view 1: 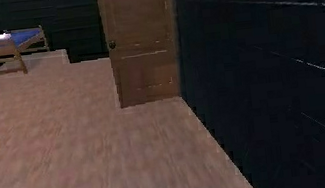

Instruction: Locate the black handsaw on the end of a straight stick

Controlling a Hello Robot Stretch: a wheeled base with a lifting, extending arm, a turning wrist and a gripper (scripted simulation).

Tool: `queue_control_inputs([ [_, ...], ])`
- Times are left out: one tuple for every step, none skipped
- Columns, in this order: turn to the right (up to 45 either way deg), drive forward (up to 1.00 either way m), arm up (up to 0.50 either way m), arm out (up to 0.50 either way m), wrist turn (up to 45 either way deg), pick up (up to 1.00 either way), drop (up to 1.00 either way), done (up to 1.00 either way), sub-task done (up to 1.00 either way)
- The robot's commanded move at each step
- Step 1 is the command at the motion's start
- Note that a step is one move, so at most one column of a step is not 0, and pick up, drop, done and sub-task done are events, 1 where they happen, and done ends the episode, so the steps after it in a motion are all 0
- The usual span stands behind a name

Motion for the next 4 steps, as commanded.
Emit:
queue_control_inputs([
  [0.0,0.60,0.00,0.00,0.0,0.00,0.00,0.00,0.00],
  [-27.0,0.00,0.00,0.00,0.0,0.00,0.00,0.00,0.00],
  [0.0,1.00,0.00,0.00,0.0,0.00,0.00,0.00,0.00],
  [0.0,1.00,0.00,0.00,0.0,0.00,0.00,0.00,0.00],
])
